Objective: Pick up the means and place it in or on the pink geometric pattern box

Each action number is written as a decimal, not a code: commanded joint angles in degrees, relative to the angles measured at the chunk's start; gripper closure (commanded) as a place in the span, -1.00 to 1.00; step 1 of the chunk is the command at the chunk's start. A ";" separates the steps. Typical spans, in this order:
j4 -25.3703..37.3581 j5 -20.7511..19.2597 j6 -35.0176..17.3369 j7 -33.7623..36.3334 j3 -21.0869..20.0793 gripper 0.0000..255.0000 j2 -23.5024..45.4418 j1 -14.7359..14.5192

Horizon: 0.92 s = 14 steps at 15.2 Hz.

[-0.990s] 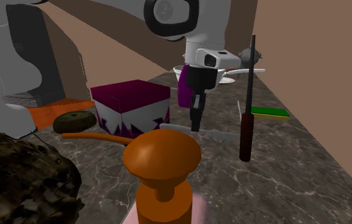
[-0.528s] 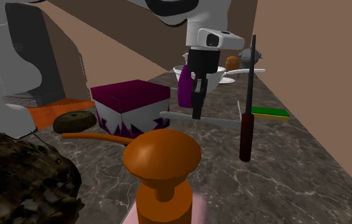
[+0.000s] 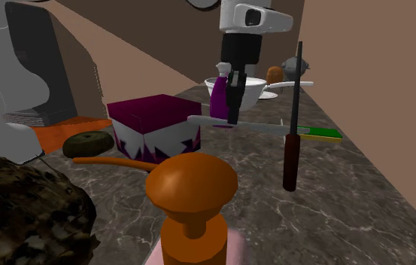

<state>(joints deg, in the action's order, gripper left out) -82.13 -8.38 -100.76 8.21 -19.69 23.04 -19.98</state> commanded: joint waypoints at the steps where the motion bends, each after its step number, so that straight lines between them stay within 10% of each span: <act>1: 1.54 0.03 1.56 -0.05 -0.05 1.00 0.00 -0.14; 14: 13.67 -0.28 12.31 -0.39 -0.20 1.00 1.35 -1.39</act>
<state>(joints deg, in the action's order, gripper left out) -69.50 -8.60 -89.31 7.86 -19.90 24.19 -21.24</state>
